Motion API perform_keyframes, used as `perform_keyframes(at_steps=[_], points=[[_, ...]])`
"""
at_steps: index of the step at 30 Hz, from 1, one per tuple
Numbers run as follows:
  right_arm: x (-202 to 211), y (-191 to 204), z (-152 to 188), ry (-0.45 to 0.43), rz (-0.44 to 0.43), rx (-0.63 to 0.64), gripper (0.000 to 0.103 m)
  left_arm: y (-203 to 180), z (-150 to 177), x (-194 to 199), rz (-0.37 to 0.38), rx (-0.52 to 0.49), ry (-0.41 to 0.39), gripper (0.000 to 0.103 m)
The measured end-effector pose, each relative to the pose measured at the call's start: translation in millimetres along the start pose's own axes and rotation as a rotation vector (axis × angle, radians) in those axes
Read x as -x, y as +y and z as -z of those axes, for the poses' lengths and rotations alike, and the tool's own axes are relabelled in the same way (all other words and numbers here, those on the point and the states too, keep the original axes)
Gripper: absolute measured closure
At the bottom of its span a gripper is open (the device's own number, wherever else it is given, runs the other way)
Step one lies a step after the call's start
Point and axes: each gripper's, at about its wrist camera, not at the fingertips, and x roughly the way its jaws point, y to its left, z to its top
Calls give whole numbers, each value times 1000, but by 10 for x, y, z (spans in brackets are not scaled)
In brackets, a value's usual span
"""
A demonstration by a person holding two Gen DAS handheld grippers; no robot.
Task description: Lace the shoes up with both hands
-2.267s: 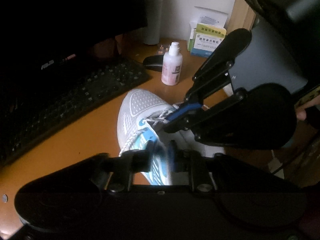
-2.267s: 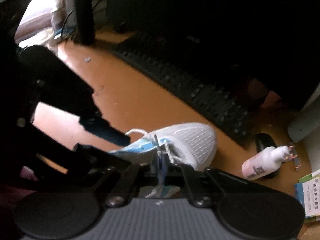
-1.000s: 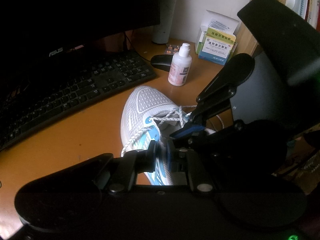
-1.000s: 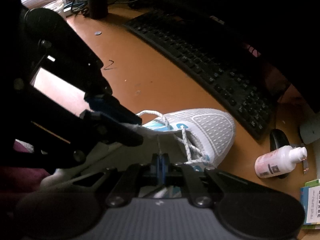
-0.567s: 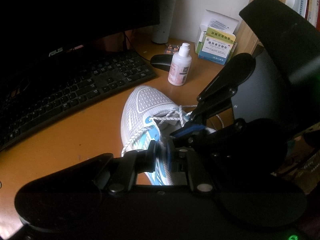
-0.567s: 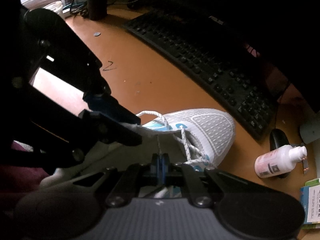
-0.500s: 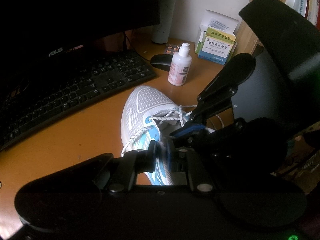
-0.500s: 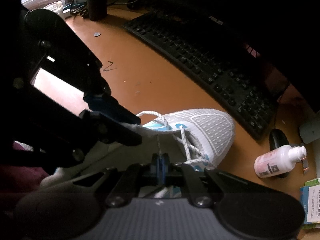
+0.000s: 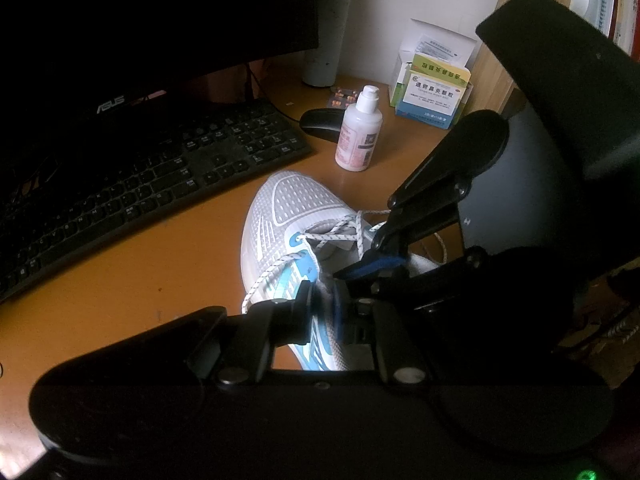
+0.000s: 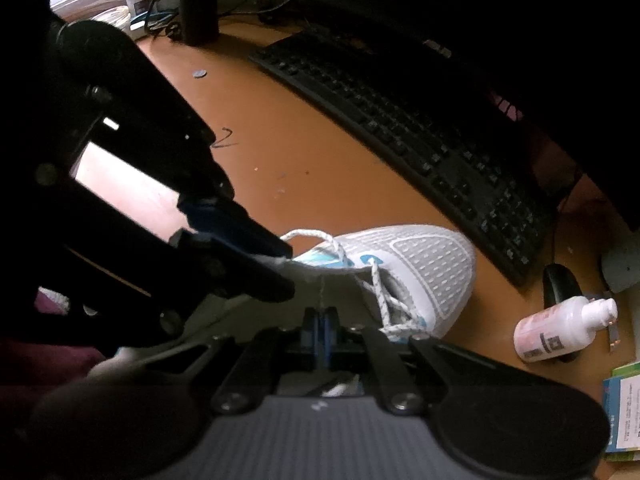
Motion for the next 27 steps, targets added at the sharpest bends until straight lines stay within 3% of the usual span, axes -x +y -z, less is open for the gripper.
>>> perform_keyframes(at_steps=[11, 27], points=[[-27, 55, 13, 11, 4, 39, 99, -14, 0, -5, 2, -4, 2, 95], [18, 47, -23, -49, 28, 47, 99, 13, -3, 16, 15, 3, 6, 95]])
